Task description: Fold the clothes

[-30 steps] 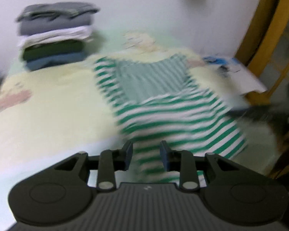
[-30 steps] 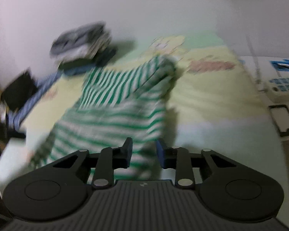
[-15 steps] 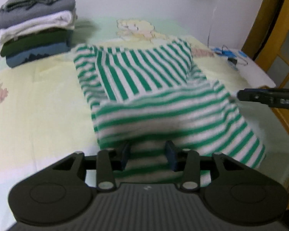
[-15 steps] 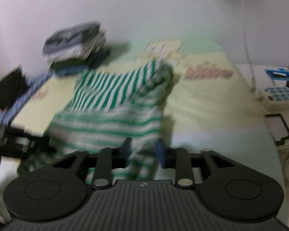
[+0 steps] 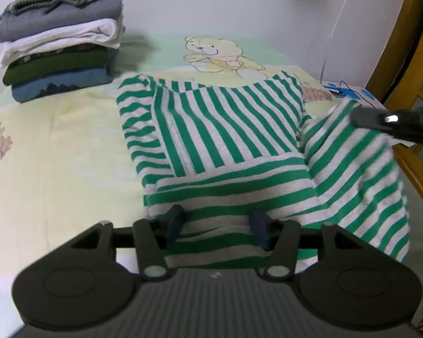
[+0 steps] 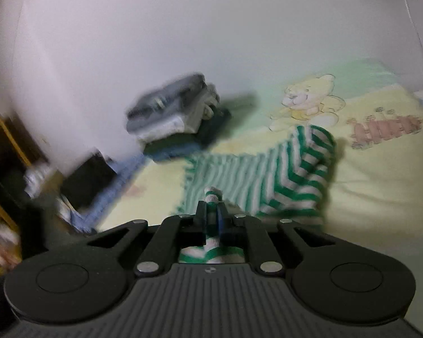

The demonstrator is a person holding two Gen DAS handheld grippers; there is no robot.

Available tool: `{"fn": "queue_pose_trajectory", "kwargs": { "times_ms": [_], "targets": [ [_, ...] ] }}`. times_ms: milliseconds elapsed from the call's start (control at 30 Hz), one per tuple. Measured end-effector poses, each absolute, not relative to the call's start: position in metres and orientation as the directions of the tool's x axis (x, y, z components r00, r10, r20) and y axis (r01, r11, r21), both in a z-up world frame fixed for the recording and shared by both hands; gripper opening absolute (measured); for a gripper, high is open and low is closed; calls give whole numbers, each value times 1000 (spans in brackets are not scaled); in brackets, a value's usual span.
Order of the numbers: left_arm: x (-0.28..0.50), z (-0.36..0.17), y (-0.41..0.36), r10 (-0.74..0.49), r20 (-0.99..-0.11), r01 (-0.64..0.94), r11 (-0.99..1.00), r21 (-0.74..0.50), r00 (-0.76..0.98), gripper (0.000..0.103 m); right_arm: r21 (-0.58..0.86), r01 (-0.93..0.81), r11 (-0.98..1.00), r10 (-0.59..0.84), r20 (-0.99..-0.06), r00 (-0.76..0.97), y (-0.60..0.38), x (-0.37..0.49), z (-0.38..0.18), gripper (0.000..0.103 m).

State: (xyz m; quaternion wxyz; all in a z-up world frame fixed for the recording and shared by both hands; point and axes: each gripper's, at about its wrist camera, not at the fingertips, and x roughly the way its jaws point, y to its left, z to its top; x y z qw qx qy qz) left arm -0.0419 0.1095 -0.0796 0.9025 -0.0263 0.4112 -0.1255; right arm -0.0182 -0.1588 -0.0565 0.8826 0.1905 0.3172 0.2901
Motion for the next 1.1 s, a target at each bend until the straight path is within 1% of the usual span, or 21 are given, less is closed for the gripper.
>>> {"fn": "queue_pose_trajectory", "kwargs": {
  "times_ms": [100, 167, 233, 267, 300, 333, 400, 467, 567, 667, 733, 767, 800, 833, 867, 967, 1033, 1067, 1100],
  "targets": [
    [-42, -80, 106, -237, -736, 215, 968, -126, 634, 57, 484, -240, 841, 512, -570, 643, -164, 2, -79, 8],
    [-42, -80, 105, -226, -737, 220, 970, -106, 638, 60, 448, -149, 882, 435, -647, 626, -168, 12, -99, 9],
    [-42, -80, 107, -216, -737, 215, 972, -98, 641, 61, 446, -146, 883, 430, -647, 630, -171, 7, -98, 21],
    [-42, -80, 108, -212, -735, 209, 973, -98, 644, 61, 434, -148, 889, 423, -649, 633, -171, 4, -96, 31],
    [-42, -79, 110, -208, -734, 204, 974, -96, 647, 61, 410, -157, 898, 409, -653, 638, -171, 0, -91, 38],
    [-42, -78, 111, -202, -732, 200, 976, -91, 651, 61, 384, -166, 908, 394, -653, 646, -171, -3, -86, 40],
    [-41, -79, 113, -191, -731, 194, 978, -82, 655, 62, 380, -197, 904, 410, -636, 653, -177, -16, -75, 41],
    [-40, -82, 115, -184, -733, 189, 979, -77, 655, 68, 397, -231, 888, 445, -620, 647, -183, -30, -66, 41],
    [-36, -85, 117, -188, -737, 177, 980, -94, 649, 70, 410, -272, 871, 488, -650, 582, -183, -53, -67, 43],
    [-37, -87, 114, -187, -737, 183, 979, -87, 650, 70, 388, -282, 877, 480, -707, 520, -177, -75, -77, 43],
    [-36, -87, 113, -185, -737, 190, 979, -78, 650, 70, 390, -277, 878, 478, -729, 489, -174, -87, -84, 41],
    [-36, -87, 113, -185, -737, 192, 978, -77, 650, 70, 403, -264, 876, 482, -732, 482, -174, -91, -86, 36],
    [-36, -87, 113, -186, -738, 193, 978, -77, 648, 70, 425, -255, 869, 495, -729, 473, -175, -93, -87, 17],
    [-36, -87, 114, -187, -739, 194, 978, -77, 648, 70, 437, -251, 864, 504, -729, 464, -175, -95, -88, 8],
    [-36, -87, 114, -187, -739, 196, 978, -76, 647, 70, 418, -253, 873, 488, -742, 460, -173, -97, -87, 5],
    [-36, -87, 114, -189, -738, 199, 977, -76, 648, 70, 335, -291, 896, 437, -782, 445, -168, -104, -80, 4],
    [-37, -89, 114, -192, -735, 198, 977, -80, 650, 71, 316, -299, 900, 424, -795, 434, -169, -104, -81, 4],
    [-37, -89, 114, -193, -735, 197, 977, -82, 650, 71, 323, -294, 900, 427, -795, 432, -170, -102, -85, 6],
    [-37, -89, 114, -192, -735, 199, 977, -80, 650, 71, 336, -287, 897, 435, -788, 437, -172, -100, -89, 6]
  ]
}}
